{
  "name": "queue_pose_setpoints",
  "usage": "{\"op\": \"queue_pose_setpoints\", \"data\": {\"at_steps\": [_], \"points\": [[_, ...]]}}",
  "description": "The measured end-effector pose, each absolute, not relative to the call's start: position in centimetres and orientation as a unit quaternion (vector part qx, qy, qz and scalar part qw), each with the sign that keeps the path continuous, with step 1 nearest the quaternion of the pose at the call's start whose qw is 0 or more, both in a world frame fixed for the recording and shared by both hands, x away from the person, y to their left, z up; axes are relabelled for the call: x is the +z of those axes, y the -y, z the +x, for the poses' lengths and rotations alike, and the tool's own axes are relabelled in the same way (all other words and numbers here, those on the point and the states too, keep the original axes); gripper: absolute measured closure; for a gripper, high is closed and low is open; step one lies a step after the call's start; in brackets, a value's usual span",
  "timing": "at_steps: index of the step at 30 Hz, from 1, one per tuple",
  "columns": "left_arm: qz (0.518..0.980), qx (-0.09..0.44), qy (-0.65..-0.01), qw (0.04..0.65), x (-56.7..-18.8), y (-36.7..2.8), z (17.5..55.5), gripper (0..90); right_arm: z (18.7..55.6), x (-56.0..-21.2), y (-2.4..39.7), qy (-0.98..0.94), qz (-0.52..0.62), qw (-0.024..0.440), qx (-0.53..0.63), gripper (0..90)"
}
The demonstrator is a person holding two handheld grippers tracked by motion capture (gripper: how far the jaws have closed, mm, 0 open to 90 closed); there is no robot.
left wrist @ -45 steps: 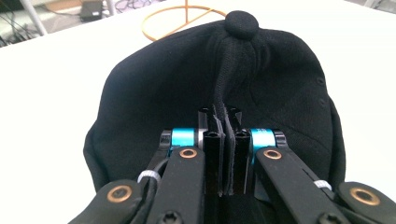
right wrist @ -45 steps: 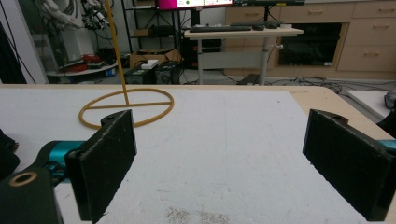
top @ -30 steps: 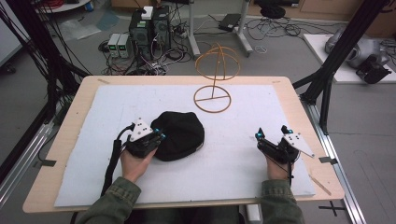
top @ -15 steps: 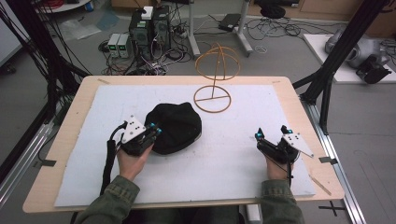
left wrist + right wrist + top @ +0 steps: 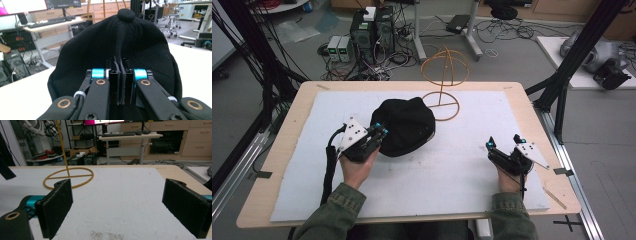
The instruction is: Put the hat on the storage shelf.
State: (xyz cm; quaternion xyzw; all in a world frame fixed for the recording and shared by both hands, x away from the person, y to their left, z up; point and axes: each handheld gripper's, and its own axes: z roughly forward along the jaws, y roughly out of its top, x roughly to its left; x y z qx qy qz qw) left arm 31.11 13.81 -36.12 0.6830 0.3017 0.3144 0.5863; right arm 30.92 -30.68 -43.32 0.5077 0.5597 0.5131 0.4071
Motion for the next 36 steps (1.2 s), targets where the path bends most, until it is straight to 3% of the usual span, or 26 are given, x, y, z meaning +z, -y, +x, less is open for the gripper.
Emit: {"op": "queue_pose_setpoints", "data": {"at_steps": [13, 36], "points": [[0.612, 0.366, -0.306, 0.631, -33.3, -14.6, 31.3, 87.7, 31.0, -43.3, 30.9, -0.557, 0.509, 0.410, 0.513, 8.8], [0.567, 0.378, -0.283, 0.675, -31.2, -13.4, 33.5, 87.6, 31.0, -43.3, 31.1, -0.545, 0.514, 0.405, 0.524, 8.8]]}}
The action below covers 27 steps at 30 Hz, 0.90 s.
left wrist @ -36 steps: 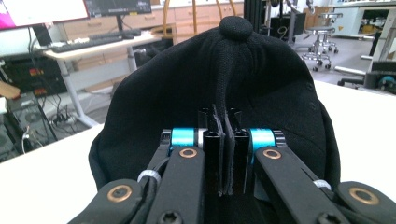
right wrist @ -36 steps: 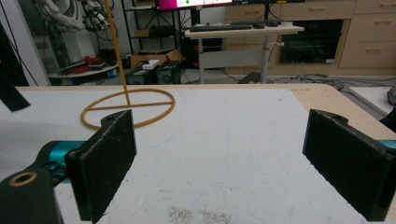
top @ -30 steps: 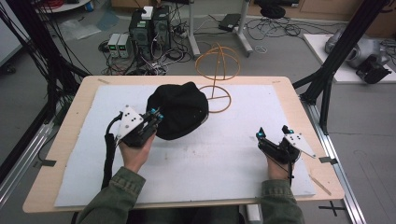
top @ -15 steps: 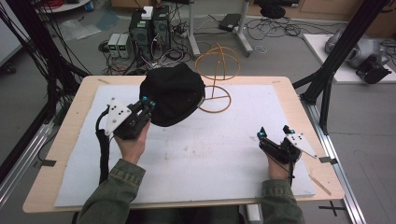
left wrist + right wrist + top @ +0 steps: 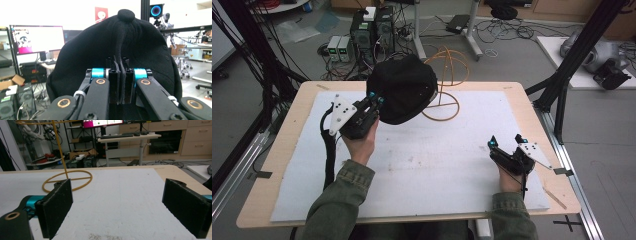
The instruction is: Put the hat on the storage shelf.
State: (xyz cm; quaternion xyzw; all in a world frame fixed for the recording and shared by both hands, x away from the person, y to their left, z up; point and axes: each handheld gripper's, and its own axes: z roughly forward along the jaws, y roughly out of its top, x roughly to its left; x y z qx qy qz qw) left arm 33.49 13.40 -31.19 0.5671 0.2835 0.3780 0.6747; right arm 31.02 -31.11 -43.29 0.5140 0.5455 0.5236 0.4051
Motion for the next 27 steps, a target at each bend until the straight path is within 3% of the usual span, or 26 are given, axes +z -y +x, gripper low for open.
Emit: {"op": "queue_pose_setpoints", "data": {"at_steps": [27], "points": [[0.558, 0.385, -0.266, 0.686, -27.9, -8.5, 38.7, 87.6, 31.1, -43.3, 31.3, -0.543, 0.517, 0.397, 0.530, 8.8]]}}
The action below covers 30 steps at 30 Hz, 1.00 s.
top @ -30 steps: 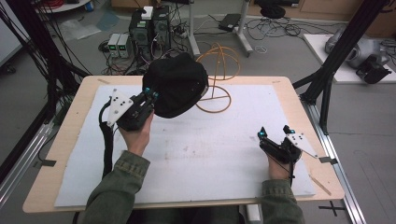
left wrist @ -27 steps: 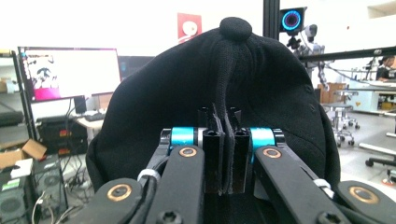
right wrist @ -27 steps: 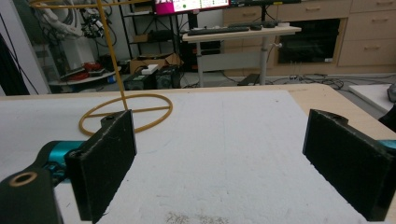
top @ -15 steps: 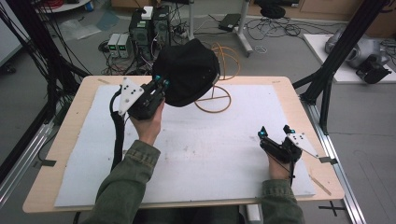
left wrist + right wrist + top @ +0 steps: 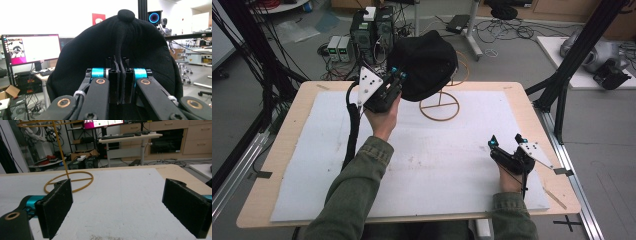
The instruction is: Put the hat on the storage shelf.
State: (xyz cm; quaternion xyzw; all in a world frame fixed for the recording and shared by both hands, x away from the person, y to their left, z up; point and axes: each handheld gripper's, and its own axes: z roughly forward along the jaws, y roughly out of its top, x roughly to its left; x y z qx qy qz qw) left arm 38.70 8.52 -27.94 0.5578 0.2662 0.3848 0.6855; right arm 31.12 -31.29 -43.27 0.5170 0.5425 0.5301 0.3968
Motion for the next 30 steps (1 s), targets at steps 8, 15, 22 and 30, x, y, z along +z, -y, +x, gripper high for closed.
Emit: {"op": "queue_pose_setpoints", "data": {"at_steps": [8, 15, 22, 30], "points": [[0.551, 0.379, -0.275, 0.691, -27.7, -7.7, 40.3, 87.7, 31.1, -43.3, 31.3, -0.543, 0.518, 0.395, 0.529, 8.8], [0.540, 0.379, -0.277, 0.699, -27.1, -7.3, 41.3, 87.7, 31.2, -43.3, 31.4, -0.540, 0.522, 0.394, 0.530, 8.8], [0.558, 0.377, -0.265, 0.690, -26.2, -6.2, 42.6, 87.6, 31.2, -43.3, 31.5, -0.536, 0.523, 0.397, 0.531, 8.8], [0.569, 0.352, -0.256, 0.698, -24.2, -4.4, 44.9, 87.7, 31.3, -43.4, 31.6, -0.537, 0.523, 0.394, 0.532, 8.8]]}}
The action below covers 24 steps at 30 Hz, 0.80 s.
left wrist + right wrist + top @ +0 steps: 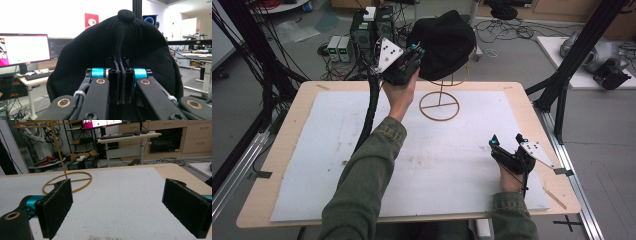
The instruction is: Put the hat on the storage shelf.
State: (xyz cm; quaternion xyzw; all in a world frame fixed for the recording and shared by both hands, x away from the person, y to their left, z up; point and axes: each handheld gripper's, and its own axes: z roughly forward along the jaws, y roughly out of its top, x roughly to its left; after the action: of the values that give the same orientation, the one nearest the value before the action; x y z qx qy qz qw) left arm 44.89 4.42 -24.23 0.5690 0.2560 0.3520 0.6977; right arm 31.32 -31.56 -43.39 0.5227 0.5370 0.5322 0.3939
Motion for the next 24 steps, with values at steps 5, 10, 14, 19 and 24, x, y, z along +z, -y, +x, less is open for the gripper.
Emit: {"op": "queue_pose_setpoints", "data": {"at_steps": [5, 10, 14, 19, 24], "points": [[0.579, 0.346, -0.247, 0.696, -23.1, -3.5, 46.0, 87.6, 31.4, -43.4, 31.7, -0.536, 0.524, 0.393, 0.533, 8.8], [0.600, 0.331, -0.245, 0.686, -22.8, -2.9, 47.3, 87.6, 31.4, -43.4, 31.8, -0.533, 0.528, 0.388, 0.535, 8.8], [0.621, 0.310, -0.246, 0.677, -22.6, -2.7, 48.3, 87.6, 31.4, -43.4, 31.8, -0.536, 0.525, 0.389, 0.535, 8.8], [0.628, 0.307, -0.263, 0.665, -23.1, -2.9, 49.5, 87.5, 31.5, -43.5, 31.7, -0.539, 0.523, 0.388, 0.534, 8.8], [0.648, 0.296, -0.272, 0.647, -23.7, -3.0, 50.4, 87.5, 31.5, -43.5, 31.7, -0.540, 0.521, 0.388, 0.535, 8.8]]}}
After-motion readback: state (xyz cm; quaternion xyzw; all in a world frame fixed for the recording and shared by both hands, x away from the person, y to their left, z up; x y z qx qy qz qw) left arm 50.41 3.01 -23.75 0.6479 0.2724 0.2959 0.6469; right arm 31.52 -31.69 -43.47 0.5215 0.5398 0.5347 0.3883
